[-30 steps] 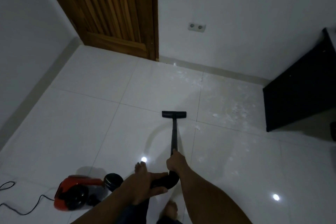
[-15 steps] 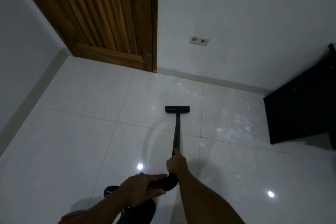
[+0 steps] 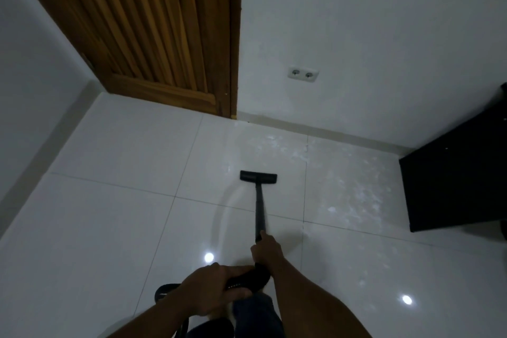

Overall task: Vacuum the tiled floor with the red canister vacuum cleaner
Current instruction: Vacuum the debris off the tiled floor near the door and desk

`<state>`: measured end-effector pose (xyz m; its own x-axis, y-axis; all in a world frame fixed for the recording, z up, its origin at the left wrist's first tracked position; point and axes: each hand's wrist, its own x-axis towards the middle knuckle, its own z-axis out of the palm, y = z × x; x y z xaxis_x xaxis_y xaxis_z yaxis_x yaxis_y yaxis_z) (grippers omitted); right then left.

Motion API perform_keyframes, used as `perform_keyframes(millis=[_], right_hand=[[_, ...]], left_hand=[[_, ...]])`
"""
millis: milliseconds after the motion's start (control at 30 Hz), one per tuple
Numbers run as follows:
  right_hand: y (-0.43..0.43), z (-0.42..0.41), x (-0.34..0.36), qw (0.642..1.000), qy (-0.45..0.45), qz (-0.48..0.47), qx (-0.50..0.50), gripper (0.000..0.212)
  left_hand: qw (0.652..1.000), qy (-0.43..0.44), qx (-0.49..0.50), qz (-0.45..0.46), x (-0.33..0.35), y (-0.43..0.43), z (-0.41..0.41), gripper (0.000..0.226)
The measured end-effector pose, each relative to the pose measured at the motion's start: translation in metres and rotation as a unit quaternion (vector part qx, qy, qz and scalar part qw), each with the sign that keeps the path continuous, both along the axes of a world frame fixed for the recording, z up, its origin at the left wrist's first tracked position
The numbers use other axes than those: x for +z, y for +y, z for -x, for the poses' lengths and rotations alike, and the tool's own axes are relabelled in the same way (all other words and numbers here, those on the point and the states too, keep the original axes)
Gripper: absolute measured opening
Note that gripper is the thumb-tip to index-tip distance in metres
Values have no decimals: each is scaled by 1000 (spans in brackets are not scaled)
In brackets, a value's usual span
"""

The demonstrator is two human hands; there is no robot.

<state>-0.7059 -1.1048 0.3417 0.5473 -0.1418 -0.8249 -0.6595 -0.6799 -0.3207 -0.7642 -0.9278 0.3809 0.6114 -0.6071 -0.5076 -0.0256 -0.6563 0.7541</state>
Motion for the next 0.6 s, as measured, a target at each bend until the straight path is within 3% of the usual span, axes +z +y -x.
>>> perform_keyframes(millis=[233,600], right_hand=[[15,-74,-16,1000,-6,0,-17,58],[14,-201,-26,993,7,-21,-119,76]], left_hand=[[998,13,45,-31,4,8,-67,56],[992,22,95,-81,0,7,-190,52]])
